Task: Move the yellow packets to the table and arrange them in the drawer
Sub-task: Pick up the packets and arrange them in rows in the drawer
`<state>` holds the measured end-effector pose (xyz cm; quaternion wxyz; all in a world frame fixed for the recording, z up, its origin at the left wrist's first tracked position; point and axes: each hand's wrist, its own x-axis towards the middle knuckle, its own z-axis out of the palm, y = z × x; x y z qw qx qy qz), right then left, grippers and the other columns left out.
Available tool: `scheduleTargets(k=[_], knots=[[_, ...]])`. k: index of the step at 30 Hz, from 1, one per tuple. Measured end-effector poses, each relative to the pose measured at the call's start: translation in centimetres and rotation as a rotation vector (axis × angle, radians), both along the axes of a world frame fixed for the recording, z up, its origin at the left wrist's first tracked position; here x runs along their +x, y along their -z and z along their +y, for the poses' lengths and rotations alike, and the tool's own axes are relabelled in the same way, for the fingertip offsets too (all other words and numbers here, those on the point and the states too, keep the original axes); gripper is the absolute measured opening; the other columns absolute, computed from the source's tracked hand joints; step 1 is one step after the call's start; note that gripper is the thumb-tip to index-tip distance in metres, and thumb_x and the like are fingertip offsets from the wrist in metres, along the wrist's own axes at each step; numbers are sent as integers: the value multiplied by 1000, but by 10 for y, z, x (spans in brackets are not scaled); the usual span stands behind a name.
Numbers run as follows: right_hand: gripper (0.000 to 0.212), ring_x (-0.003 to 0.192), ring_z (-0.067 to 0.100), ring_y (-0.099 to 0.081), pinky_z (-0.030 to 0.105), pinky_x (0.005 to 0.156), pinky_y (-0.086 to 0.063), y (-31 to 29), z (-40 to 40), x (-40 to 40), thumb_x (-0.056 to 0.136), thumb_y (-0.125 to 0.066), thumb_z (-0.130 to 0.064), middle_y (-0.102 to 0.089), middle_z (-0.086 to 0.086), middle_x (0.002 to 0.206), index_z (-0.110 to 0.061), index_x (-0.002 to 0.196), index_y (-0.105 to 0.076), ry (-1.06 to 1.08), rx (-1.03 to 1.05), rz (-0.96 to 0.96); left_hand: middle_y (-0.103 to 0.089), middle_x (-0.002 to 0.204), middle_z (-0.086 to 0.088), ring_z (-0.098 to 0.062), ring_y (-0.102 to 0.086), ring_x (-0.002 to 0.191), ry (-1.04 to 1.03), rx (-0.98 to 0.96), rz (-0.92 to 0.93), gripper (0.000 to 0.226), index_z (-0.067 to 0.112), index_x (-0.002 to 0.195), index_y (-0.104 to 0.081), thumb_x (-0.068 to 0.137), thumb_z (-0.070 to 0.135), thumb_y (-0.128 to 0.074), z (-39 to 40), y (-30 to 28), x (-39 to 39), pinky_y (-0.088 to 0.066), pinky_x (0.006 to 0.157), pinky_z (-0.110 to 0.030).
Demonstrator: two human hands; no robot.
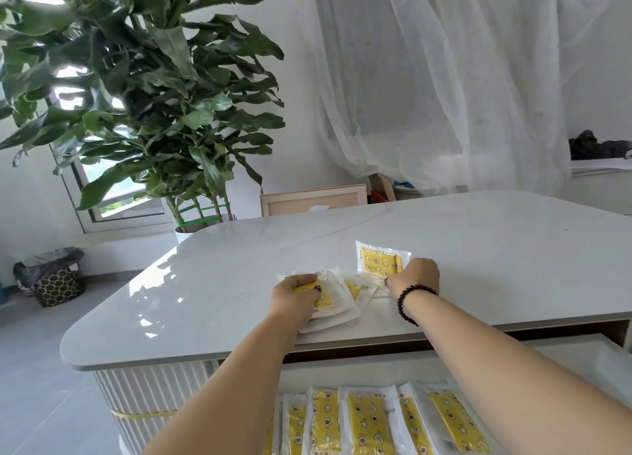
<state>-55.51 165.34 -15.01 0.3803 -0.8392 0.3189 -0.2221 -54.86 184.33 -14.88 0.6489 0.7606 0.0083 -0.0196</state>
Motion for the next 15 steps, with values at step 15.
scheduleTargets(k=[15], knots=[[8,57,17,-52,19,44,-31,-12,-22,-21,72,-72,-4,-57,3,65,-7,79,-67,42,350,-130,-64,91,2,-16,-59,74,25,53,-11,31,23,113,-67,90,6,-58,-1,-5,-4,-45,60,-22]])
